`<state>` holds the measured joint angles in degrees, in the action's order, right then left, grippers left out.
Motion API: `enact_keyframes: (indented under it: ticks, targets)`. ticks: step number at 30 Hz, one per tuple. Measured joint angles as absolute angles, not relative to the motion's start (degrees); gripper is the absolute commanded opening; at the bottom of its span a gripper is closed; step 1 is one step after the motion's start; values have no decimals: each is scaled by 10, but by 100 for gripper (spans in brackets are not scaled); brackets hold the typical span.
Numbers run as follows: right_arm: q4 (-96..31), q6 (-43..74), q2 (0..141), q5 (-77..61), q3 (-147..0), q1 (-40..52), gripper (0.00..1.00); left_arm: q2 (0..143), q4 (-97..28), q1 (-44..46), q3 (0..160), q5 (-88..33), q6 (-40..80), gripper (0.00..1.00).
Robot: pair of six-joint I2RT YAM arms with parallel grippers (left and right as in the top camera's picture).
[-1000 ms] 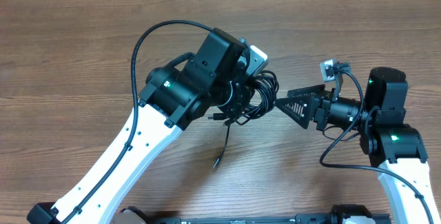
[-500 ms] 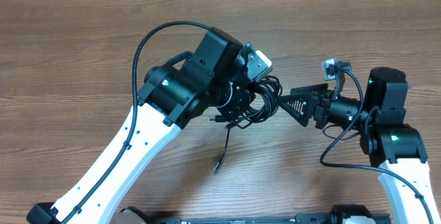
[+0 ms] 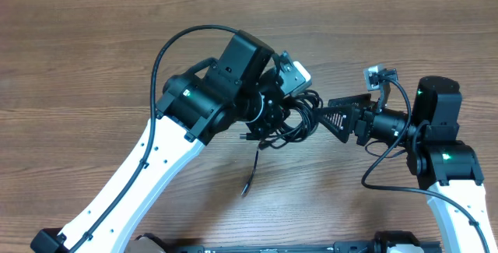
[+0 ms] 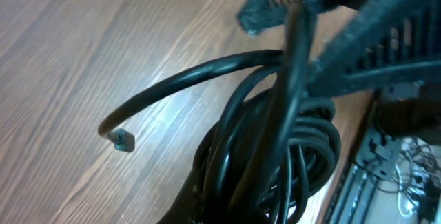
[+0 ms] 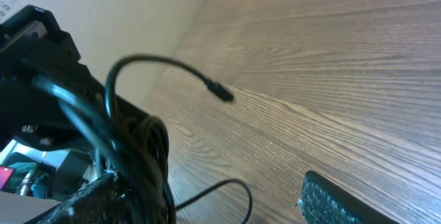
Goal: Untangle cables
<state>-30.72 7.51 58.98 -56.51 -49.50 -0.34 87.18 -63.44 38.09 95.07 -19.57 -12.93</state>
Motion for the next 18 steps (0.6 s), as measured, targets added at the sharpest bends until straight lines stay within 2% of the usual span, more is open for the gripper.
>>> enact_keyframes:
  ticks: [5,10,18]
  targets:
    - [-307,74,590,-550,-495,-2,77,873,-650,381,951,-219,-155,4]
    - [-307,75,590,-535,-495,-1,63,873,-652,381,951,-232,-168,4]
    - [-307,75,590,-523,-495,1,62,873,-652,381,951,-262,-191,4]
